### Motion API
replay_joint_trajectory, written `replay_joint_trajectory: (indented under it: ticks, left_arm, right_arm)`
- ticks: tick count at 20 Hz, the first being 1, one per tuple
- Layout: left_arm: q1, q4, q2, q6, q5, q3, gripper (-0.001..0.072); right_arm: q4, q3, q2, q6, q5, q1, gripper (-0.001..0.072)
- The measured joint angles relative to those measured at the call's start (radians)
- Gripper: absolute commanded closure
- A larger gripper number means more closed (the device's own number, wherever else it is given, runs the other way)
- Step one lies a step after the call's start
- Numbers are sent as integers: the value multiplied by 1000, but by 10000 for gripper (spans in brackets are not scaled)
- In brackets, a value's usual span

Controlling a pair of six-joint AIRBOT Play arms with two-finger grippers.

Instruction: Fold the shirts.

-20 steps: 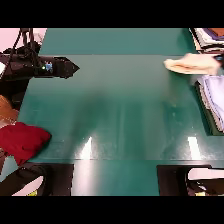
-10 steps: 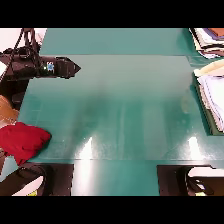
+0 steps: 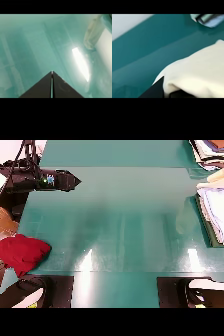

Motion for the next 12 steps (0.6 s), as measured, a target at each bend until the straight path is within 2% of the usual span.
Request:
replay_joint_trajectory:
  ticks: [4, 5, 6, 9, 11, 12]
  left_arm:
    - [0, 1, 0, 3, -23, 0, 684]
    - [0, 2, 0, 4, -26, 0, 684]
    - [0, 2, 0, 6, -30, 0, 684]
    - [0, 3, 0, 7, -35, 0, 684]
    - [0, 3, 0, 9, -37, 0, 684]
    - [0, 3, 0, 9, -38, 0, 684]
  right_arm:
    - [-167, -176, 116, 16, 38, -63, 692]
    - [-209, -225, 143, 17, 46, -79, 640]
    - [-249, -277, 171, 19, 51, -96, 555]
    - [-348, -438, 249, 21, 65, -147, 399]
    - [-391, -527, 293, 22, 69, -179, 102]
    - [-409, -560, 310, 22, 70, -194, 65]
